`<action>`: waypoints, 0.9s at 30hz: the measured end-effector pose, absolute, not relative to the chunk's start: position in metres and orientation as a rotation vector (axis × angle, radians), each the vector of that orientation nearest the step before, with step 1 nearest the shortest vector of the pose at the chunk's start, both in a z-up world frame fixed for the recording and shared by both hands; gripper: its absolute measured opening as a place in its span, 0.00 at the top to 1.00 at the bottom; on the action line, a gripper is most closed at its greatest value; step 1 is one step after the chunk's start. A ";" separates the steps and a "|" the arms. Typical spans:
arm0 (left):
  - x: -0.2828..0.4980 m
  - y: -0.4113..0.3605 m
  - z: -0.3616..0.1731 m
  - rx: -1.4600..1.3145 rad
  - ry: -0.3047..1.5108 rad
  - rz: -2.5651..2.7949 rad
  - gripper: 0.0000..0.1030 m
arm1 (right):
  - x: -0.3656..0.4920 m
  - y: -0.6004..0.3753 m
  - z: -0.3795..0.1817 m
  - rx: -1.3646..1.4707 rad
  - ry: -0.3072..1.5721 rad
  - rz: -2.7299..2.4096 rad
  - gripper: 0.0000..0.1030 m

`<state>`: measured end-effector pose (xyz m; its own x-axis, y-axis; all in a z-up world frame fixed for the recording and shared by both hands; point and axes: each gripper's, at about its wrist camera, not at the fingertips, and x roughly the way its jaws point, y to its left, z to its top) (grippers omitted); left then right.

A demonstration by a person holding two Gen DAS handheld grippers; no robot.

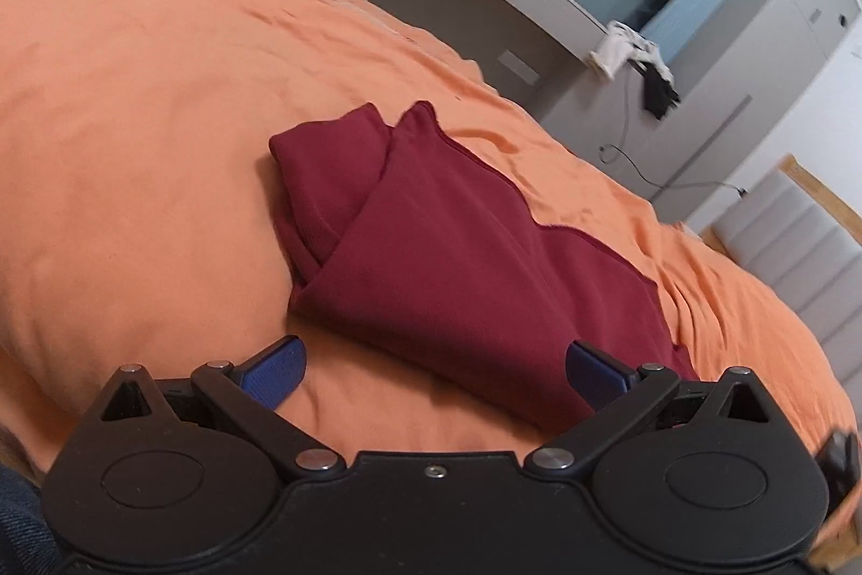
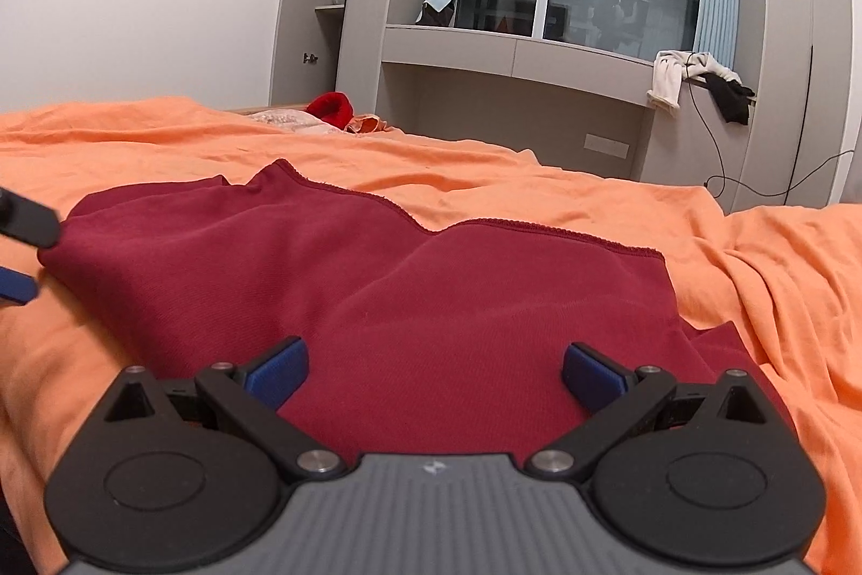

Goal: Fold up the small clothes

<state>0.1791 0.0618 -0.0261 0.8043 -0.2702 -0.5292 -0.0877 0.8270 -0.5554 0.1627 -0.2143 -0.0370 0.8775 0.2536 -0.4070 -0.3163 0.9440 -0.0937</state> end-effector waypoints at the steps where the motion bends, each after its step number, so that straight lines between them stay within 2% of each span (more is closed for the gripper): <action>1: 0.183 0.060 -0.025 -0.600 0.635 -0.091 0.01 | 0.161 -0.216 -0.037 -0.155 0.402 0.301 0.00; 11: 0.222 0.035 -0.023 -0.509 0.641 0.001 0.01 | 0.152 -0.219 -0.041 -0.148 0.373 0.292 0.00; 15: 0.216 0.036 -0.032 -0.489 0.575 0.035 0.09 | 0.152 -0.220 -0.043 -0.144 0.361 0.290 0.00; 22: 0.212 0.041 -0.035 -0.496 0.524 0.066 0.16 | 0.150 -0.220 -0.045 -0.145 0.354 0.288 0.00; 27: 0.211 0.046 -0.036 -0.516 0.503 0.108 0.29 | 0.150 -0.220 -0.045 -0.146 0.354 0.287 0.00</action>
<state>0.2115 0.0457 -0.0362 0.8733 -0.0254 -0.4865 -0.2228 0.8673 -0.4452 0.1499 -0.2201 -0.0453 0.8981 0.2511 -0.3610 -0.3018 0.9490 -0.0907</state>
